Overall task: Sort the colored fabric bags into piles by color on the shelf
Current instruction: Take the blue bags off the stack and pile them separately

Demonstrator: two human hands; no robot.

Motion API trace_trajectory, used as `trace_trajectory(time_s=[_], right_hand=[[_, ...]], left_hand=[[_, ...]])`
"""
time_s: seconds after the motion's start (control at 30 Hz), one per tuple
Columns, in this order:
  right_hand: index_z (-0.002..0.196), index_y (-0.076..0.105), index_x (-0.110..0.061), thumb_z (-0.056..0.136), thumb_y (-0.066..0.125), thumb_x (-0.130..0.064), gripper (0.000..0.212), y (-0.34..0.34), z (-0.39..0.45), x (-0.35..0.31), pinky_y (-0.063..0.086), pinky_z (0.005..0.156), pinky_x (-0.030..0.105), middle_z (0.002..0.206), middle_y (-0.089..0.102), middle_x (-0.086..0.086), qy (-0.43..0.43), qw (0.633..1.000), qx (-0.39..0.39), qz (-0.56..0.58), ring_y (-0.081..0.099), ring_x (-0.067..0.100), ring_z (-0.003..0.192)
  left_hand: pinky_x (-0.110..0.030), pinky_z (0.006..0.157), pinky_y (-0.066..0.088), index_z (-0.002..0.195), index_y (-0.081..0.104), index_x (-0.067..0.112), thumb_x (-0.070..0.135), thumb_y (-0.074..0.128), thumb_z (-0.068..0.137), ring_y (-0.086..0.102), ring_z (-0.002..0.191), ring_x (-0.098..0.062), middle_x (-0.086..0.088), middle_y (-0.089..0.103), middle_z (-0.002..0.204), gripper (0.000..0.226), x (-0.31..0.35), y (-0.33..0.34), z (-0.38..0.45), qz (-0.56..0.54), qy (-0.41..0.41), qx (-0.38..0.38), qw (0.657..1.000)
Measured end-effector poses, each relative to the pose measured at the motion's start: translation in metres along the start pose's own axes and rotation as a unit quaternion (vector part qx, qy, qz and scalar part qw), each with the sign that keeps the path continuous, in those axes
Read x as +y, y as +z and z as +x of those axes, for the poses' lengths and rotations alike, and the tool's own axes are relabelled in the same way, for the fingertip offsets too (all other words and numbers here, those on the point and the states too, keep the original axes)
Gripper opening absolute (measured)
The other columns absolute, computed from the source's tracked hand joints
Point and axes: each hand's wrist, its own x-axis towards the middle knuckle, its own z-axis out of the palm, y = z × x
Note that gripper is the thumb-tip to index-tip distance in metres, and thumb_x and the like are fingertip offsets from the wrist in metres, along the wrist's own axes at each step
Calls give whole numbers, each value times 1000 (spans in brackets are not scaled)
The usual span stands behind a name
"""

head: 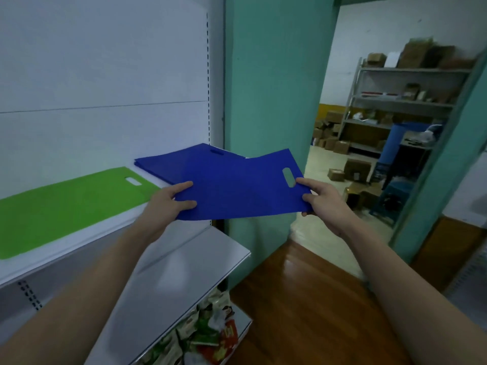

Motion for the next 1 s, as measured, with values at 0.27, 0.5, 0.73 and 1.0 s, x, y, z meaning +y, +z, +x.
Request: trace_trajectory(time_s=[0.27,0.5,0.73,1.0], right_hand=[[137,54,-10,99,45,3,41,37,136,-6,54,54,21,128,49,1,-39,998,-39,-14,64,15,84],[129,59,-5,95,49,5,38,85,245,-2,51,50,15,124,56,9,-83,990,-101,-45,61,13,76],[123,64,-4,90,56,5,35,127,337,-5,55,58,26,109,63,6,-123,972,-169,-103,59,20,72],[127,62,-5,91,64,-7,37,141,389,3,51,96,40,124,63,12,-155,932,-245,-216,61,28,108]], left_hand=[[-19,87,43,140,53,13,3,72,85,54,104,-11,4,54,126,59,4,-9,75,95,10,123,988],[-28,96,47,142,50,10,2,76,81,60,111,-23,-9,56,137,67,7,-23,117,196,-59,196,959],[-34,102,44,143,47,3,9,81,77,56,119,-26,-13,55,138,74,-3,-13,149,263,-137,264,918],[-37,109,35,142,49,11,41,76,81,42,131,-33,-10,54,141,73,-16,-4,174,420,-221,277,836]])
